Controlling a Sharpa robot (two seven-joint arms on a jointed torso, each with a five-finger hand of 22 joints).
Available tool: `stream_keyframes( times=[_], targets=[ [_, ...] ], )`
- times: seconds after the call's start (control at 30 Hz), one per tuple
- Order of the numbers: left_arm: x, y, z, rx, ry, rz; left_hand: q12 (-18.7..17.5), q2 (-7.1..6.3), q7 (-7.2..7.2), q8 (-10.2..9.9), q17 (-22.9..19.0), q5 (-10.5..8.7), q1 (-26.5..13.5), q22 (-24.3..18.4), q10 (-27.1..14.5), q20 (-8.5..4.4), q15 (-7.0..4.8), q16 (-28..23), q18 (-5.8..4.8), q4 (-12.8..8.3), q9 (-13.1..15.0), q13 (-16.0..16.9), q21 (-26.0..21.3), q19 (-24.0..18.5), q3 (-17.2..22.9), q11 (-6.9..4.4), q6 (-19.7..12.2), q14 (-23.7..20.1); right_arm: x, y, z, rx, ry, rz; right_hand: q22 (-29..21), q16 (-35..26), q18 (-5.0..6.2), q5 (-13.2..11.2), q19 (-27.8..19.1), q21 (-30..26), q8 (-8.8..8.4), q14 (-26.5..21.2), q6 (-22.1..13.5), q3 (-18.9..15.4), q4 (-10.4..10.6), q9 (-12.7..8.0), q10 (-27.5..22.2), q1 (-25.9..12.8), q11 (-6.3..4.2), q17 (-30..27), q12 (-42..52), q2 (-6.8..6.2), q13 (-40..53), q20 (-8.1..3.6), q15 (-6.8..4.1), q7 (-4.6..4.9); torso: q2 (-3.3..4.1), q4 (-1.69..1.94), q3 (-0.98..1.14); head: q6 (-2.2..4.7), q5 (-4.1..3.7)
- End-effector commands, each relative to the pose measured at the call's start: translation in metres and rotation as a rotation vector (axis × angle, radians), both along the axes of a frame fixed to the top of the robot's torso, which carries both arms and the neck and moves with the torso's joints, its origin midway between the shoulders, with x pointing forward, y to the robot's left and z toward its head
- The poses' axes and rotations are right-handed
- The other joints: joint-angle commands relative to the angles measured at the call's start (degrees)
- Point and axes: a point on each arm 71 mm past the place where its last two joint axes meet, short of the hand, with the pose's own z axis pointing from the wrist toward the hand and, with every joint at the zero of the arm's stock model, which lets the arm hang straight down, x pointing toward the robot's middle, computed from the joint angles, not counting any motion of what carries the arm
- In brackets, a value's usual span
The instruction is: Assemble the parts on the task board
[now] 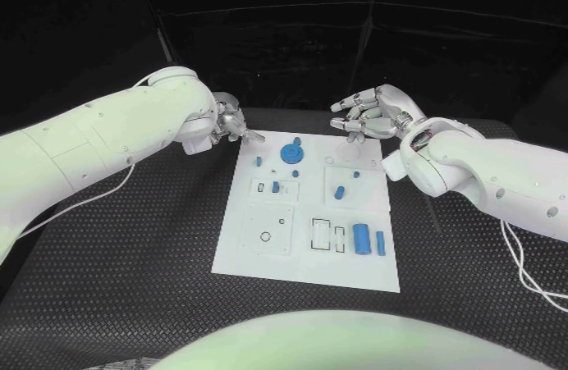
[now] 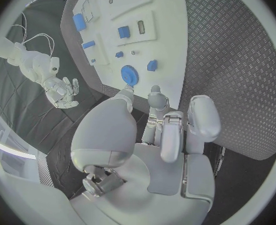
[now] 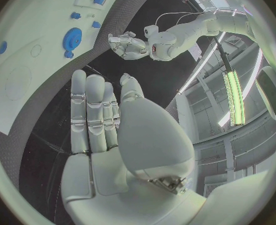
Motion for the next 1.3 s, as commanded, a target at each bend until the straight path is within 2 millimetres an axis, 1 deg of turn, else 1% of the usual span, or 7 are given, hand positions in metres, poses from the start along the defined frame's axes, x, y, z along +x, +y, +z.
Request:
stream_keyframes(
  times=[0.03, 0.13, 0.4, 0.53, 0.67, 0.83, 1.3],
  targets=[
    [0.002, -0.001, -0.005, 0.048, 0.029, -0.035, -0.23, 0.17, 0.27, -0.47, 15.09, -0.08, 0.53, 0.10, -0.39, 0.28, 0.35, 0.18, 0.67, 0.05, -0.21, -0.12, -0.36, -0.02, -0.71, 0.07, 0.20, 6.04, -0.001, 0.002, 0.002, 0.007, -0.005, 0.012, -0.08, -0.29, 0.67, -0.04, 0.29, -0.33, 0.25, -0.44, -0.41, 0.04, 0.22, 0.05, -0.42, -0.36, 0.12, 0.05, -0.26, 0.34, -0.06, 0.22, 0.10, -0.08, 0.15, -0.10, -0.11, 0.03, 0.18],
    [0.005, -0.001, -0.009, 0.063, 0.036, -0.028, -0.22, 0.38, 0.29, -0.60, 15.09, -0.09, 0.37, 0.10, -0.42, 0.30, 0.37, 0.18, 0.68, 0.12, -0.40, -0.20, -0.39, -0.01, -1.08, 0.09, 0.29, 6.04, -0.001, 0.002, 0.002, 0.008, -0.005, 0.013, -0.08, -0.29, 0.67, -0.04, 0.29, -0.33, 0.25, -0.44, -0.41, 0.04, 0.22, 0.05, -0.42, -0.36, 0.12, 0.05, -0.26, 0.34, -0.06, 0.22, 0.10, -0.08, 0.28, -0.18, -0.14, 0.19, 0.26],
    [0.010, -0.008, -0.017, 0.079, 0.045, -0.024, 0.17, 0.62, 0.29, -0.75, 15.09, -0.10, 0.21, 0.53, -0.21, 0.33, 0.38, 0.18, 0.58, 0.13, -0.63, 0.12, -0.07, 0.26, -1.61, 0.10, 0.47, 6.04, -0.001, 0.005, 0.002, 0.010, -0.005, 0.019, -0.08, -0.29, 0.67, -0.04, 0.29, -0.33, 0.25, -0.44, -0.41, 0.04, 0.22, 0.05, -0.42, -0.36, 0.12, 0.05, -0.26, 0.34, -0.06, 0.22, 0.10, -0.08, 0.25, -0.20, -0.09, 0.02, 0.37],
    [0.010, -0.012, -0.019, 0.082, 0.046, -0.028, 0.46, 0.72, 0.23, -0.77, 15.09, -0.09, 0.30, 0.67, -0.01, 0.34, 0.37, 0.18, 0.56, 0.08, -0.76, 0.32, 0.02, 0.35, -1.94, 0.06, 0.73, 6.04, 0.000, 0.006, 0.002, 0.011, -0.005, 0.021, -0.08, -0.29, 0.67, -0.04, 0.29, -0.33, 0.25, -0.44, -0.41, 0.04, 0.22, 0.05, -0.42, -0.36, 0.12, 0.05, -0.26, 0.34, -0.06, 0.22, 0.10, -0.08, 0.25, -0.16, -0.14, -0.02, 0.22],
    [0.010, -0.015, -0.021, 0.084, 0.050, -0.034, 0.90, 1.07, 0.07, -0.71, 15.09, -0.08, 0.43, 0.95, 0.33, 0.31, 0.29, 0.18, 0.52, 0.07, -0.97, 0.58, 0.22, 0.56, -2.53, -0.07, 1.36, 6.04, 0.000, 0.007, 0.001, 0.011, -0.004, 0.021, -0.08, -0.29, 0.67, -0.04, 0.29, -0.33, 0.25, -0.44, -0.41, 0.04, 0.22, 0.05, -0.42, -0.36, 0.12, 0.05, -0.26, 0.34, -0.06, 0.22, 0.10, -0.08, 0.20, -0.05, -0.06, -0.16, 0.20],
    [0.009, -0.019, -0.023, 0.087, 0.060, -0.043, 1.07, 1.30, -0.04, -0.65, 15.09, -0.07, 0.56, 1.10, 0.48, 0.26, 0.22, 0.18, 0.49, 0.06, -1.08, 0.64, 0.32, 0.66, -2.86, -0.16, 1.75, 6.04, 0.000, 0.007, 0.001, 0.011, -0.004, 0.022, -0.08, -0.29, 0.67, -0.04, 0.29, -0.33, 0.25, -0.44, -0.41, 0.04, 0.22, 0.05, -0.42, -0.36, 0.12, 0.05, -0.26, 0.34, -0.06, 0.22, 0.10, -0.08, 0.18, -0.03, -0.07, -0.18, 0.22],
    [0.009, -0.024, -0.028, 0.100, 0.091, -0.058, 1.49, 2.33, -0.41, -0.63, 15.09, 0.03, 2.43, 1.44, 0.89, 0.03, -0.04, 0.18, 0.44, -0.24, -1.61, 0.67, 0.48, 0.87, -3.77, -0.49, 2.92, 6.04, 0.000, 0.008, 0.001, 0.012, -0.003, 0.024, -0.11, -0.25, 0.68, 0.05, 0.29, -0.39, 0.26, -0.43, -0.42, 0.08, 0.24, 0.06, -0.44, -0.28, 0.12, 0.19, -0.26, 0.41, -0.09, 0.23, 0.10, -0.08, 0.19, -0.08, -0.06, -0.39, 0.19]
  ],
)
